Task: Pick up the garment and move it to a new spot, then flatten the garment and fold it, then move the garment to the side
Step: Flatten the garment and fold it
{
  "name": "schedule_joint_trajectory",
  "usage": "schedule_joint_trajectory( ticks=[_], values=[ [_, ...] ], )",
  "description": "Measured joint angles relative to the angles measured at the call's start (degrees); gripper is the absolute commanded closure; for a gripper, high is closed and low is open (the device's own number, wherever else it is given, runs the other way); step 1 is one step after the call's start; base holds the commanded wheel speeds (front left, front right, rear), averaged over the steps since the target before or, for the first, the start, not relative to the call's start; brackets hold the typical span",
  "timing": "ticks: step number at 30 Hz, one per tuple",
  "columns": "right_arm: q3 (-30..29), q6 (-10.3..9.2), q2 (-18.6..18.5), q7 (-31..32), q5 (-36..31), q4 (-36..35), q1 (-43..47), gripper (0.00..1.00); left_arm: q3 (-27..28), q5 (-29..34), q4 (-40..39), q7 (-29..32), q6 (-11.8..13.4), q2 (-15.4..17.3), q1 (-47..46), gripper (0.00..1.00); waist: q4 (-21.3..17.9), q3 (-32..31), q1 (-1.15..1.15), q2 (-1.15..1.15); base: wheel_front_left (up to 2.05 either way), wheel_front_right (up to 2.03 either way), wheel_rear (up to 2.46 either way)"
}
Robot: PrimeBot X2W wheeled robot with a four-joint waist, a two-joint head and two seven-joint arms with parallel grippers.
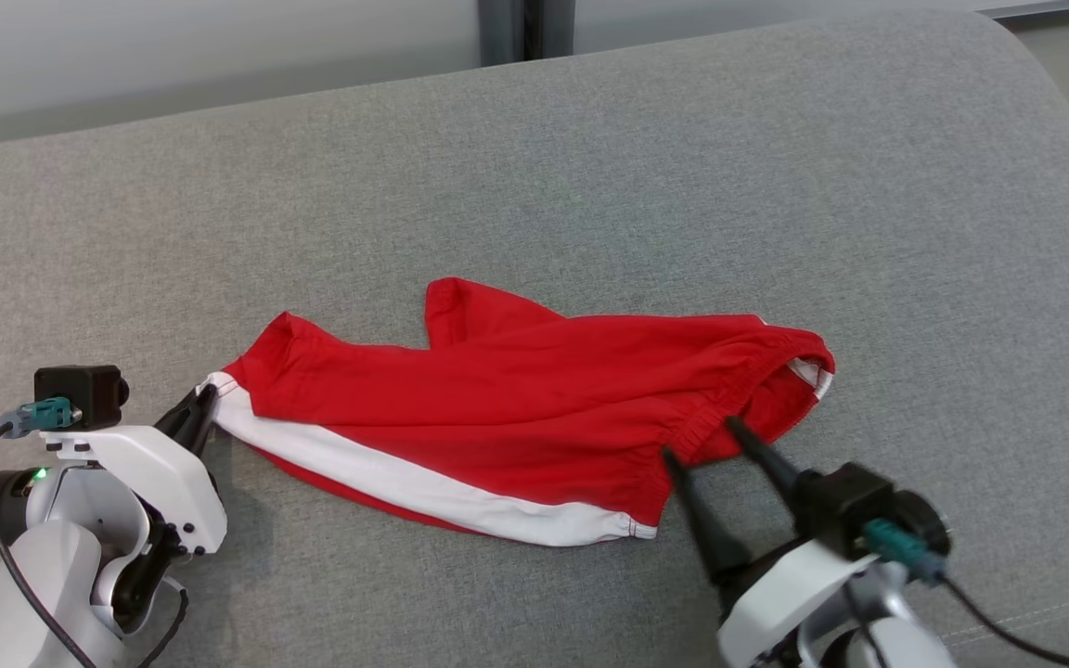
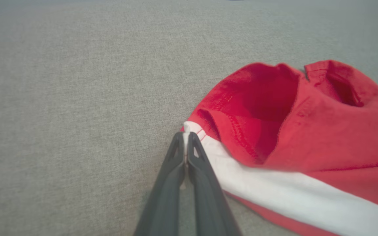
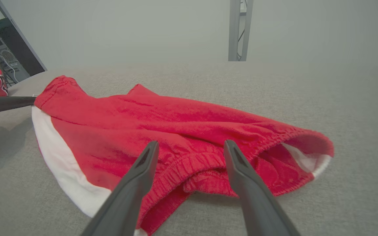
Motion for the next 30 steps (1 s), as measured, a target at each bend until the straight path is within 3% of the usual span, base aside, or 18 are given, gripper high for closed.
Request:
schedule_joint_trajectory(
  ticks=[6,16,18,19,20,25,30],
  values=[
    [7.13,0.0,-0.89,2.15,1.04,2.18,0.69,0.0,-0.45,0.07,0.66,-0.59,-0.16,-0.24,-1.19,1.0,0.84,0.75,0.0,0.0,0.0,0.0,0.0],
    [9.25,0.0,-1.25,3.65,1.91,5.55,0.9,0.0,-0.91,0.2,2.02,-1.77,-0.41,-0.52,-2.52,1.0,1.61,1.64,0.0,0.0,0.0,0.0,0.0],
    [9.26,0.0,-1.19,3.6,1.97,5.94,0.41,0.53,-1.0,0.2,2.15,-2.04,-0.43,-0.6,-2.63,1.0,1.68,1.65,0.0,0.0,0.0,0.0,0.0],
    [9.42,0.0,-1.14,3.54,2.01,6.17,0.19,0.68,-1.02,0.2,2.23,-2.21,-0.48,-0.6,-2.66,1.0,1.7,1.66,0.0,0.0,0.0,0.0,0.0],
    [9.72,0.0,-1.12,3.44,2.16,6.39,0.01,0.98,-1.05,0.2,2.3,-2.35,-0.48,-0.63,-2.75,1.0,1.71,1.68,0.0,0.0,0.0,0.0,0.0],
    [10.69,0.0,-1.36,2.92,3.19,5.33,-0.96,1.0,-0.87,0.2,1.77,-4.09,-0.36,-0.71,-2.92,1.0,1.62,1.42,0.0,0.0,0.0,0.0,0.0],
    [8.09,0.0,-3.67,3.91,5.14,0.78,-3.09,1.0,-0.18,0.23,-2.65,-5.48,0.53,-0.2,-3.28,1.0,1.43,0.52,0.0,0.0,0.0,0.0,0.0]
  ],
)
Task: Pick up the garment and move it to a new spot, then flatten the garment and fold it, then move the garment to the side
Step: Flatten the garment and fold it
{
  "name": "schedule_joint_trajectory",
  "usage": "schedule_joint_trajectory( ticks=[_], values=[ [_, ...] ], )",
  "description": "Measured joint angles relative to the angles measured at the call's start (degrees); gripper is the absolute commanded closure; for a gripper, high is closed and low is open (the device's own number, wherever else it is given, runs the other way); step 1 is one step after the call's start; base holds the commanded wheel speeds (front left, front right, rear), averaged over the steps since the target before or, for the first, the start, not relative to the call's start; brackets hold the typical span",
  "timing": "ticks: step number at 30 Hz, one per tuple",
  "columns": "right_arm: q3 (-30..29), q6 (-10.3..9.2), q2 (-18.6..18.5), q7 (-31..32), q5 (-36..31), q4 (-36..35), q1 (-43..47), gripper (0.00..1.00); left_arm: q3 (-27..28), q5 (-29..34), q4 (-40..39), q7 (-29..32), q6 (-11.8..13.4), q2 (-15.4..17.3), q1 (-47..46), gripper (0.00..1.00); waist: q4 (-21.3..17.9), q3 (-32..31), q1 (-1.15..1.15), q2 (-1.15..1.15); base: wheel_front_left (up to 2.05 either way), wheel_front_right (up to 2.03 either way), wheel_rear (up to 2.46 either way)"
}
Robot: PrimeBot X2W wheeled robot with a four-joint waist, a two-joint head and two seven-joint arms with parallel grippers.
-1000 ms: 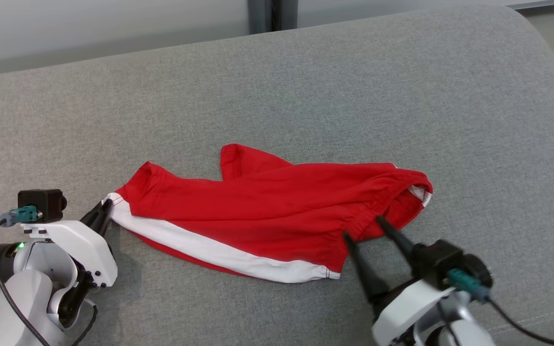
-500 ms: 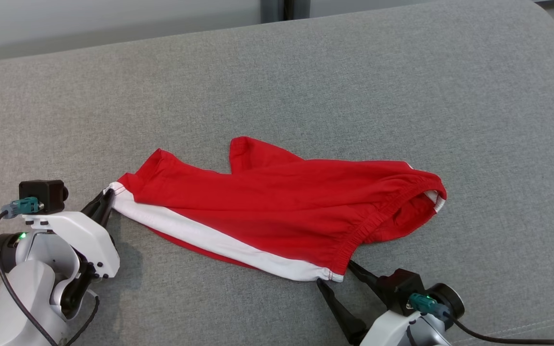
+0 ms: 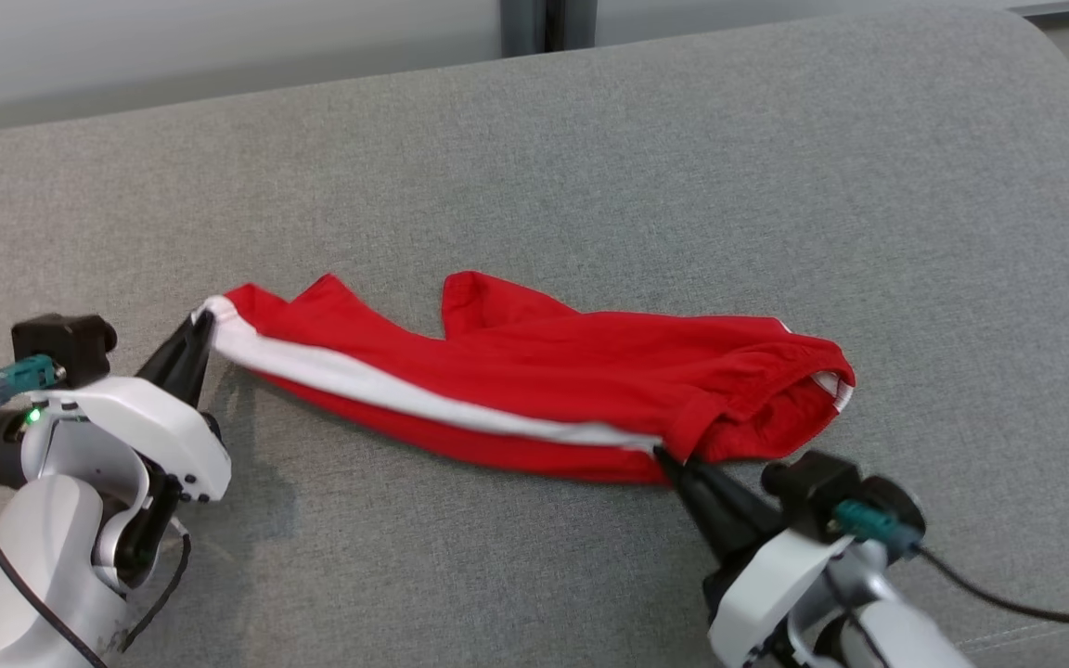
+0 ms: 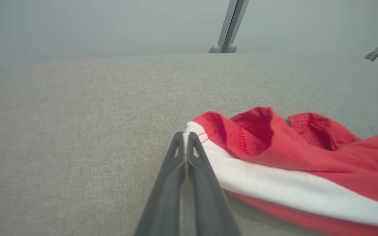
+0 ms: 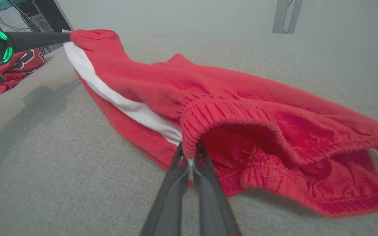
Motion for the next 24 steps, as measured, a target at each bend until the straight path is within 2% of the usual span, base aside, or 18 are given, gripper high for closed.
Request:
schedule_joint_trajectory(
  ticks=[7,8,16,24],
  values=[
    [-5.34,0.0,-2.57,5.11,7.75,-11.06,-3.2,1.0,0.68,0.71,-12.78,0.26,2.5,1.19,-0.32,1.0,0.33,-2.21,0.0,0.0,0.0,0.0,0.0],
    [-5.34,0.0,-2.57,5.11,7.75,-11.06,-3.2,1.0,0.68,0.71,-12.78,0.26,2.5,1.19,-0.32,1.0,0.33,-2.21,0.0,0.0,0.0,0.0,0.0],
    [-12.95,-0.01,-5.76,11.24,16.05,-23.15,-8.78,1.0,1.6,2.61,-30.62,2.24,6.44,2.33,-2.81,1.0,1.11,-5.12,0.0,0.0,0.0,0.0,0.0],
    [-15.57,-0.01,-7.42,16.88,18.87,-28.63,-14.0,1.0,0.51,6.0,-42.01,5.49,8.16,3.44,-8.72,1.0,1.81,-8.04,0.0,0.0,0.0,0.0,0.0]
  ],
)
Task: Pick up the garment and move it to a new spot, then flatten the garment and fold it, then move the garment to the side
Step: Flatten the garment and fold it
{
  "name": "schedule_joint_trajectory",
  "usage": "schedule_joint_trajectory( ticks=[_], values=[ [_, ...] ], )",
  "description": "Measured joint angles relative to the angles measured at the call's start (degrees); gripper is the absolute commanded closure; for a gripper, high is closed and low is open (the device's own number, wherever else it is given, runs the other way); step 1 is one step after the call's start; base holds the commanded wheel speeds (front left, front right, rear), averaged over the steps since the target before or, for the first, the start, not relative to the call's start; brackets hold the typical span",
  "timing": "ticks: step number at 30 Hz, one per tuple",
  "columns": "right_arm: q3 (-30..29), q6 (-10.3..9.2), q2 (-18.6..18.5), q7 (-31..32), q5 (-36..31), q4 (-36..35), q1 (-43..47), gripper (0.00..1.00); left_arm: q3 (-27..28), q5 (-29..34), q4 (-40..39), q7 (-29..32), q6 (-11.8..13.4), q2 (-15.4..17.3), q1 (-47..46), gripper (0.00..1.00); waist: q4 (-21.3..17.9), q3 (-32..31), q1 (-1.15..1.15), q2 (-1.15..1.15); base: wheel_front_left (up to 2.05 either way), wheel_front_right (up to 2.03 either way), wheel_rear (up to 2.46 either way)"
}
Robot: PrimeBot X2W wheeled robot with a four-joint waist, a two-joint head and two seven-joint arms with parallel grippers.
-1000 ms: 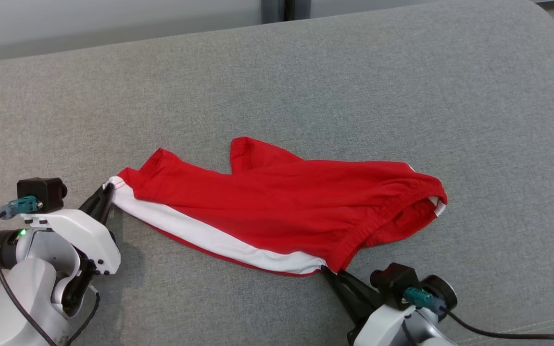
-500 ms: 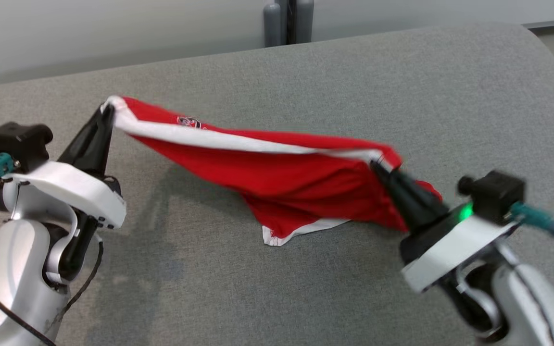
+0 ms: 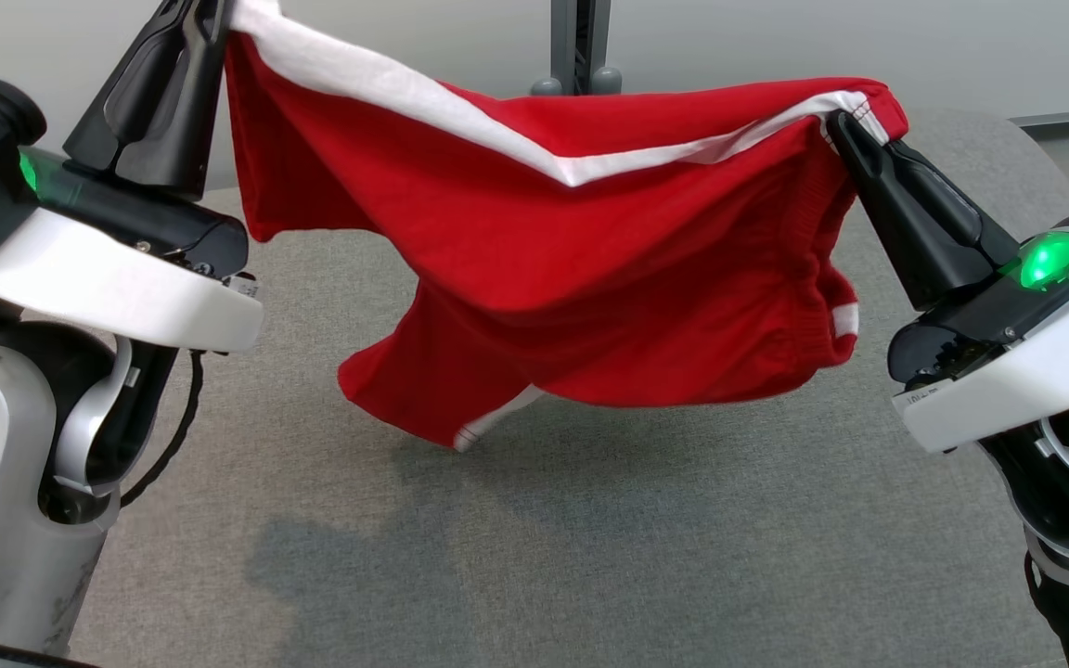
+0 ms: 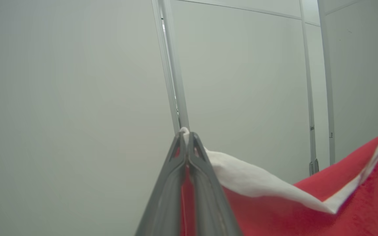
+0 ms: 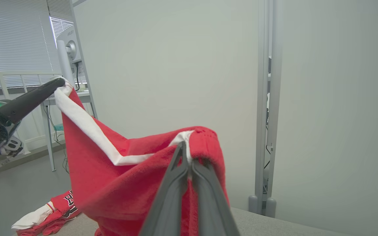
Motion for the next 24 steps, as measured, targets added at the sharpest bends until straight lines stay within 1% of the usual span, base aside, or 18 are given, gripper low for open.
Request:
schedule_joint_trajectory(
  ticks=[3,7,9,11,14,18,21,24],
  values=[
    [-0.04,0.0,0.07,1.13,0.0,-0.45,-0.23,1.0,-0.62,0.54,-1.36,1.09,0.29,-0.05,-1.17,1.0,0.26,-0.45,0.0,0.0,0.0,0.0,0.0],
    [0.0,0.0,0.1,1.71,-0.18,-0.08,-1.74,1.0,-1.27,0.9,-1.24,1.82,0.31,-0.2,-2.61,1.0,0.31,0.0,0.0,0.0,0.0,0.0,0.0],
    [-0.12,0.0,0.01,1.75,-0.22,1.34,-3.57,1.0,-1.57,1.03,0.07,1.81,0.16,-0.43,-4.26,1.0,0.34,0.74,0.0,0.0,0.0,0.0,0.0],
    [-0.24,0.01,-0.09,1.68,-0.27,3.65,-6.13,1.0,-1.64,0.56,2.32,1.45,-0.37,-1.34,-6.49,1.0,0.41,1.72,0.0,0.0,0.0,0.0,0.0],
    [-0.55,0.0,0.0,0.89,-0.11,7.98,-11.34,1.0,-2.19,0.48,7.28,0.99,-1.85,-2.27,-10.96,1.0,0.58,3.75,0.0,0.0,0.0,0.0,0.0],
    [0.33,0.0,0.04,-1.6,-0.22,15.18,-20.25,1.0,-2.88,1.59,15.67,-0.97,-4.05,-3.52,-19.75,1.0,0.94,7.19,0.0,0.0,0.0,0.0,0.0],
    [1.97,0.01,0.6,-4.26,-0.6,21.41,-27.89,1.0,-3.16,2.81,23.08,-3.45,-5.39,-4.68,-27.05,1.0,1.28,9.93,0.0,0.0,0.0,0.0,0.0],
    [3.66,0.01,1.53,-8.26,-1.12,28.99,-35.59,1.0,-3.04,3.89,31.49,-6.65,-6.42,-5.71,-33.99,1.0,1.5,12.4,0.0,0.0,0.0,0.0,0.0]
  ],
)
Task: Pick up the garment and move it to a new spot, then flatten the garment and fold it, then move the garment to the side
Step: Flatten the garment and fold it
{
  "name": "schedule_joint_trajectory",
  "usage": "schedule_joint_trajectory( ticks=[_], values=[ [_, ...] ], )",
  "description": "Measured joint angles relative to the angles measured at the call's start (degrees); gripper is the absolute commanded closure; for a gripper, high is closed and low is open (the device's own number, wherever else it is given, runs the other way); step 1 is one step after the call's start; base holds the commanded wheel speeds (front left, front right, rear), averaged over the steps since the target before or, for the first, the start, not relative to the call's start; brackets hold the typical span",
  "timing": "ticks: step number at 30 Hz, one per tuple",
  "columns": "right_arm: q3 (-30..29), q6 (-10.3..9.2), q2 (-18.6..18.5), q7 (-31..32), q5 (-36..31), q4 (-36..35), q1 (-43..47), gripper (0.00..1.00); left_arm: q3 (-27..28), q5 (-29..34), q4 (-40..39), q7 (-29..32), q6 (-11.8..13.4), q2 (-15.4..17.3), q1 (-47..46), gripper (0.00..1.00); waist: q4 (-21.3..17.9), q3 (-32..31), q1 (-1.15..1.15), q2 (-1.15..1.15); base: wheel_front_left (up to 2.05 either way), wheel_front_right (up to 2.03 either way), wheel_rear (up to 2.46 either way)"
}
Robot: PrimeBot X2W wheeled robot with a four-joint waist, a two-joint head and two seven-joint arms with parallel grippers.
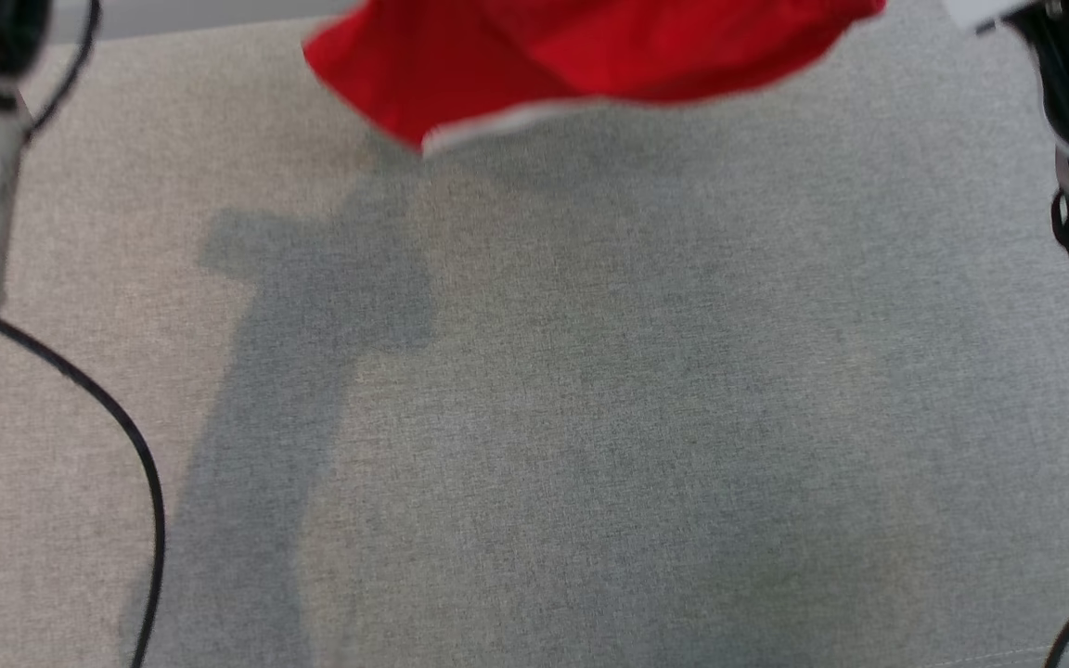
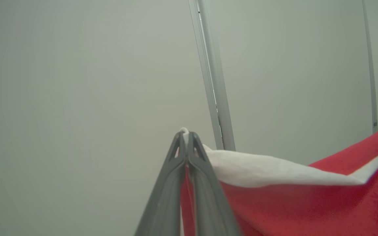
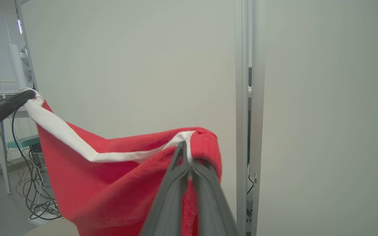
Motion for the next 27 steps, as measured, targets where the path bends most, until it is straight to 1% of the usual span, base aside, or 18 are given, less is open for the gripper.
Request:
schedule_joint_trajectory(
  ticks=[4,7,8,10,12,14,18,22,25,27],
  values=[
    [3.04,0.0,2.33,-6.86,-1.51,11.2,-8.69,1.0,-0.57,2.09,11.02,-4.5,-1.03,-1.08,-8.03,1.0,-0.09,2.3,0.0,0.0,0.0,0.0,0.0],
    [5.46,0.0,4.46,-12.82,-2.33,20.05,-14.11,1.0,-1.13,2.81,18.72,-7.68,-2.02,-2.04,-11.95,1.0,-0.68,3.29,0.0,0.0,0.0,0.0,0.0],
    [6.89,0.0,5.36,-16.61,-2.61,25.87,-17.0,1.0,-1.47,3.05,23.47,-9.58,-2.57,-2.85,-13.82,1.0,-0.95,4.0,0.0,0.0,0.0,0.0,0.0],
    [8.48,0.0,6.33,-19.09,-2.57,31.82,-18.62,1.0,-1.96,3.04,28.1,-11.17,-3.28,-3.69,-14.67,1.0,-1.1,4.64,0.0,0.0,0.0,0.0,0.0],
    [10.27,0.0,7.15,-20.25,-2.01,36.59,-19.33,1.0,-2.64,2.97,32.27,-12.0,-4.01,-4.68,-14.66,1.0,-1.05,5.28,0.0,0.0,0.0,0.0,0.0],
    [12.2,0.0,7.6,-21.13,-1.12,40.09,-19.91,1.0,-3.01,2.52,35.68,-13.26,-4.6,-5.66,-14.51,1.0,-0.84,6.01,0.0,0.0,0.0,0.0,0.0],
    [17.33,0.0,7.87,-21.93,0.54,43.85,-19.09,1.0,-3.98,1.36,40.84,-14.85,-5.97,-7.59,-11.86,1.0,-0.12,7.5,0.0,0.0,0.0,0.0,0.0],
    [22.27,0.0,7.17,-22.63,3.89,43.84,-13.63,1.0,-3.68,-0.9,43.29,-16.16,-6.46,-8.94,-6.12,1.0,0.55,8.33,0.0,0.0,0.0,0.0,0.0],
    [25.98,0.0,6.05,-23.14,7.19,41.06,-7.47,1.0,-2.96,-2.04,42.3,-16.5,-6.54,-9.25,-0.12,1.0,0.66,7.77,0.0,0.0,0.0,0.0,0.0],
    [27.72,0.0,4.58,-23.56,9.48,38.17,-3.28,1.0,-1.99,-2.38,38.41,-16.6,-6.55,-8.88,4.04,1.0,0.83,7.37,0.0,0.0,0.0,0.0,0.0]
  ],
)
